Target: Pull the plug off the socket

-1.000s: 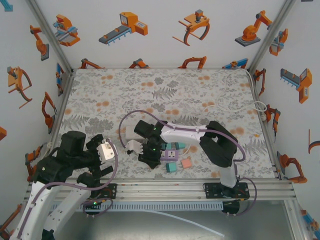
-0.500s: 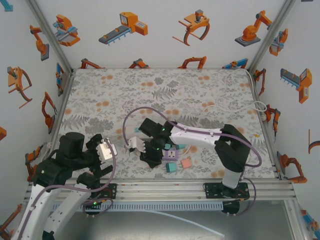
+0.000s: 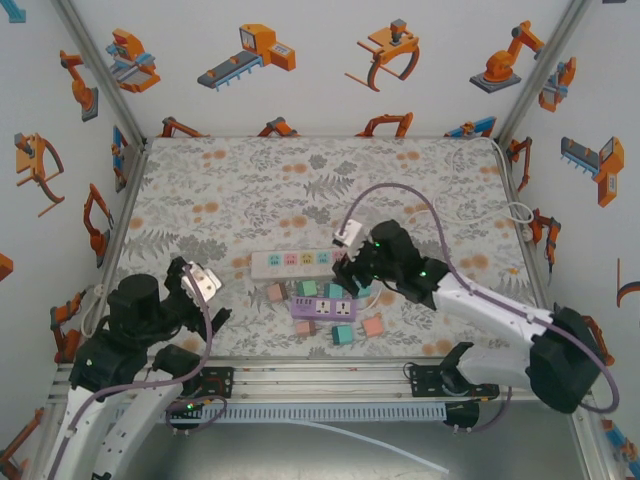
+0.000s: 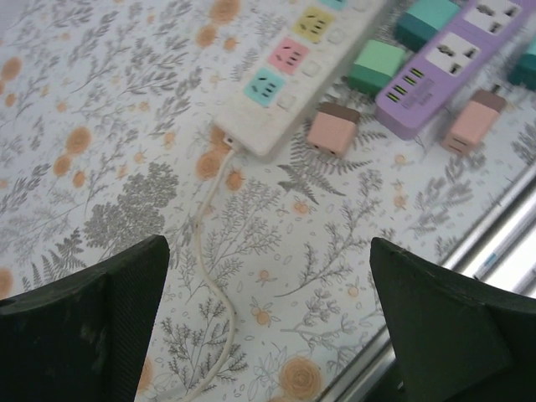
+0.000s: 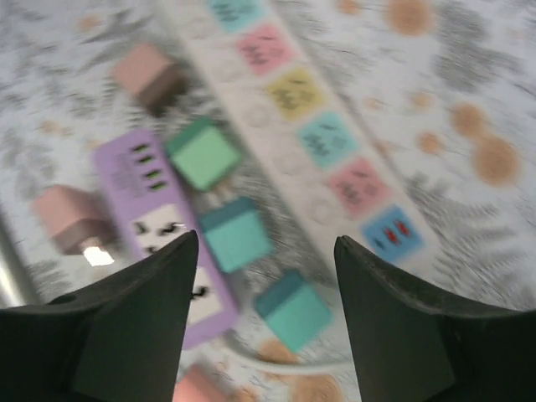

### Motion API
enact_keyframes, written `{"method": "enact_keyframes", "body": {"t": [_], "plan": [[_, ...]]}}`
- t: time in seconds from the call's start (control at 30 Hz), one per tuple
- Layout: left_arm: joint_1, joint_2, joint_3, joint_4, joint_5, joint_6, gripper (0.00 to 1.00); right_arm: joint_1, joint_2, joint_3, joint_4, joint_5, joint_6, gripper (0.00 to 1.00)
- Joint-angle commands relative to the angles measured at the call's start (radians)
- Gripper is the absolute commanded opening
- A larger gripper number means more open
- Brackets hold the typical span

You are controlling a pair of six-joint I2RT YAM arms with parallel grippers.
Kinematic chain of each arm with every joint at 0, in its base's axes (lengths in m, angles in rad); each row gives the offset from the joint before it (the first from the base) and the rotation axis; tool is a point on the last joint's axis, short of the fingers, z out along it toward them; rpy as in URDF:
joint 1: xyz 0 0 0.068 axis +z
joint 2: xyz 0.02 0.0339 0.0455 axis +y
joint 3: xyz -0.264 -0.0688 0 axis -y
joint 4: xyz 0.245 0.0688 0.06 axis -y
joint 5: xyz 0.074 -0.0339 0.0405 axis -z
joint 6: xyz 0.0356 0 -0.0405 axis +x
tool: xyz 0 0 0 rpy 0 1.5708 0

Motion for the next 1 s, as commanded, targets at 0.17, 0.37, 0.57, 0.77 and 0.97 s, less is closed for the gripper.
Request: {"method": "enact_keyframes", "body": {"t": [0.17, 0.37, 0.57, 0.77, 0.97], "plan": [[0.001, -0.036, -0.134, 0.215, -0.499, -0.244, 0.97, -0.251, -0.249, -0.204, 0.158, 0.461, 0.150, 0.76], [0.030, -0.121, -0.294, 0.435, -0.669, -0.448, 0.97, -0.450, -0.282, -0.278, 0.157, 0.617, 0.181, 0.88], [0.067, -0.112, -0.454, 0.612, -0.802, -0.614, 0.97, -0.627, -0.145, -0.338, 0.306, 0.590, 0.242, 0.99], [0.095, 0.079, -0.556, 0.897, -0.887, -0.550, 0.97, -0.684, 0.081, -0.299, 0.482, 0.548, 0.237, 0.99], [0.184, 0.452, -0.578, 1.206, -0.812, -0.460, 0.97, -0.694, 0.346, -0.296, 0.847, 0.483, 0.169, 0.99]]}}
